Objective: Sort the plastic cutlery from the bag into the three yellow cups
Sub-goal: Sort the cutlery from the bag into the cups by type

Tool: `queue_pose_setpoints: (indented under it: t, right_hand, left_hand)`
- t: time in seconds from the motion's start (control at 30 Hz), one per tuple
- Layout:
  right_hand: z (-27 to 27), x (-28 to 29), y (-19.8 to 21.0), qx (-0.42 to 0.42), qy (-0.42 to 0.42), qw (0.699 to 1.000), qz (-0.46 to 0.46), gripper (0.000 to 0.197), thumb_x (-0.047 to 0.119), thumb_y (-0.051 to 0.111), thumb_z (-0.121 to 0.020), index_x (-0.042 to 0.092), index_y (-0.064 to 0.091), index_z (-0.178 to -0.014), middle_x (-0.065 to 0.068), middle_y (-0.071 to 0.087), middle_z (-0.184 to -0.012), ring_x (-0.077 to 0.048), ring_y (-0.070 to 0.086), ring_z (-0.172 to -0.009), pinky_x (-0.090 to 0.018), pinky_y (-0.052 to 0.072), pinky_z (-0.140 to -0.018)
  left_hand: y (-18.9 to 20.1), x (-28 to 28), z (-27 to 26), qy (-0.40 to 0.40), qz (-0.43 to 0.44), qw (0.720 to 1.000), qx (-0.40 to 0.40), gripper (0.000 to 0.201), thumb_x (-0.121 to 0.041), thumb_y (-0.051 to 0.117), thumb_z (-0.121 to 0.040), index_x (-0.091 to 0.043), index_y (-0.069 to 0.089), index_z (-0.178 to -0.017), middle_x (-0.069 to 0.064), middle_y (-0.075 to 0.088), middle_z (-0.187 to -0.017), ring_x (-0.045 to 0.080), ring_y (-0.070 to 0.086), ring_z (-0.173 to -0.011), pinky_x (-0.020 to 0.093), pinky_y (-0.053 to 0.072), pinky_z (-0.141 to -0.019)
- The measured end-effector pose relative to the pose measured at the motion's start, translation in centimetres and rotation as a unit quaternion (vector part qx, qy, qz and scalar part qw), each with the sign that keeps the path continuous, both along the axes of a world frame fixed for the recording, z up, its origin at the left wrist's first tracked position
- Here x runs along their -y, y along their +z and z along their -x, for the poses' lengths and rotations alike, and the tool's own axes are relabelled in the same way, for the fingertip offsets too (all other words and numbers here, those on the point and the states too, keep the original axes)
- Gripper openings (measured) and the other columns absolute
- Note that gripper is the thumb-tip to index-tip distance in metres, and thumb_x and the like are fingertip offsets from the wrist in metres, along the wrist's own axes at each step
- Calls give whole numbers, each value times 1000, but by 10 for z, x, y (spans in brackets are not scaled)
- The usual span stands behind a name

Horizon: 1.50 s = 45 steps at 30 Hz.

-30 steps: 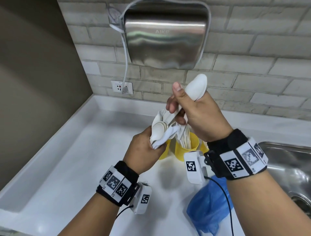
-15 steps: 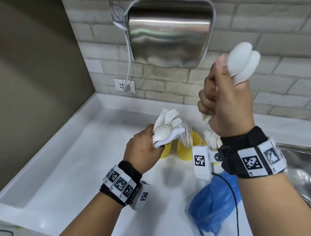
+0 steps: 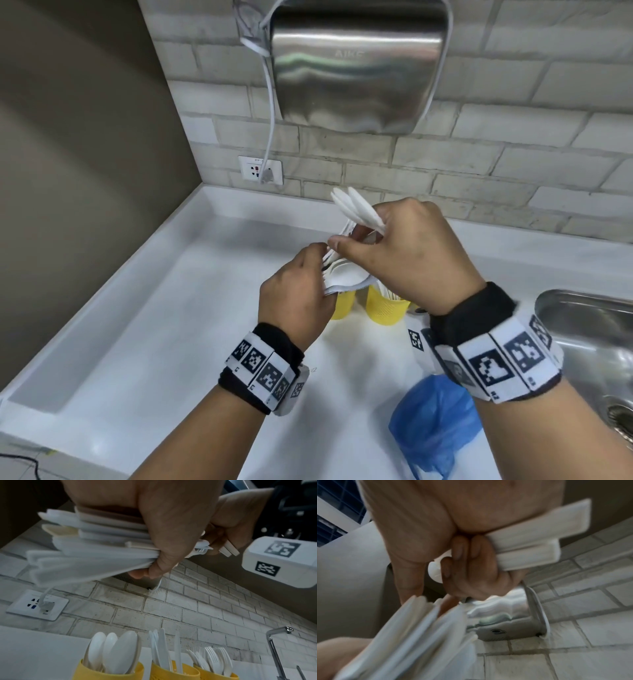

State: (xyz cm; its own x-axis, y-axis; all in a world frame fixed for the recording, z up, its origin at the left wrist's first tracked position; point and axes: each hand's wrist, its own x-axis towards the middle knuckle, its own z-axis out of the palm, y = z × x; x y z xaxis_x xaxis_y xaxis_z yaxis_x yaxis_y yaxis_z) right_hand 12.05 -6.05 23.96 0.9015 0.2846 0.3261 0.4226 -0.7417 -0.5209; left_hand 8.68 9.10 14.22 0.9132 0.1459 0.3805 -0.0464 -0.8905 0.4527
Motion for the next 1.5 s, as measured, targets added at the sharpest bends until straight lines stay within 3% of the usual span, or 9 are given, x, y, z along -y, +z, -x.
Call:
queue_pose_setpoints:
  t: [0.13,0.33,0.57,0.83,1.07,1.17,1.27,1.43,1.5]
  right_hand:
    - [1,-12,-5,-18,-16,1000,-7,41,43,74,-81,10,57,-63,-6,57,-57,-30,60,-64,-37,49,-55]
    - [3,-14,-3,-19,-44,997,-63,33,22,66,-78,8,46,-55,-5,39,-50,-24,39,-52,-31,35,-47]
    - [6,-14,-4,-50,-41,998,-6,43,33,67,-77,9,39,-54,-4,35,-51,-26,38,-51,-30,27,-48]
    - [4,-15,-2,-41,-18,999,-1,43,22,62,-81,10,30,-56,-4,25,-52,-22,24,-52,-28,20,-43]
    - [-2,-7,2,15,6,1000,-18,38,19,60,-86,8,37,-58,-4,35,-52,-23,34,-53,-33,26,-48]
    - [-6,0,5,60,-1,998,-33,41,18,62,-91,15,39,-57,2,38,-50,-16,38,-51,-31,24,-54]
    - [-13,7,4,78,-13,996,-45,33,23,60,-95,12,48,-66,2,43,-54,-18,44,-55,-32,29,-56]
    - [-18,9,-6,32,-20,985,-170,17,25,58,-101,16,56,-87,10,55,-70,-1,53,-65,-11,35,-56]
    - [-17,9,-12,16,-32,973,-230,16,26,57,-102,16,59,-89,11,57,-71,0,55,-66,-12,36,-59]
  left_hand:
    - [1,5,0,17,3,1000,-2,42,-22,64,-82,-20,55,-123,-4,67,-106,29,65,-90,32,39,-63]
    - [-6,4,1,27,-9,1000,1,43,-21,68,-79,-20,55,-120,-3,67,-100,30,65,-83,29,36,-60]
    - [-10,6,1,28,-8,999,14,44,-20,67,-77,-21,55,-119,-5,68,-101,27,66,-84,28,40,-59]
    - [-10,7,1,33,-10,999,6,47,-18,67,-78,-19,54,-123,-3,68,-103,28,65,-85,26,34,-61]
    - [-6,2,-1,39,11,999,-15,47,-23,66,-83,-19,50,-126,-3,65,-107,30,61,-88,29,34,-64]
    - [-7,1,-1,39,27,999,-17,44,-20,63,-84,-20,49,-126,-3,65,-108,30,61,-88,30,35,-64]
    - [-9,1,-1,32,28,999,-24,48,-19,62,-85,-20,48,-131,-3,66,-113,30,61,-93,29,35,-67]
    - [-10,5,1,14,32,999,-36,50,-19,60,-87,-22,48,-135,-4,66,-115,29,62,-97,29,35,-68]
    - [-10,6,1,6,26,999,-38,49,-20,59,-88,-22,48,-135,-4,66,-115,29,62,-97,29,35,-68]
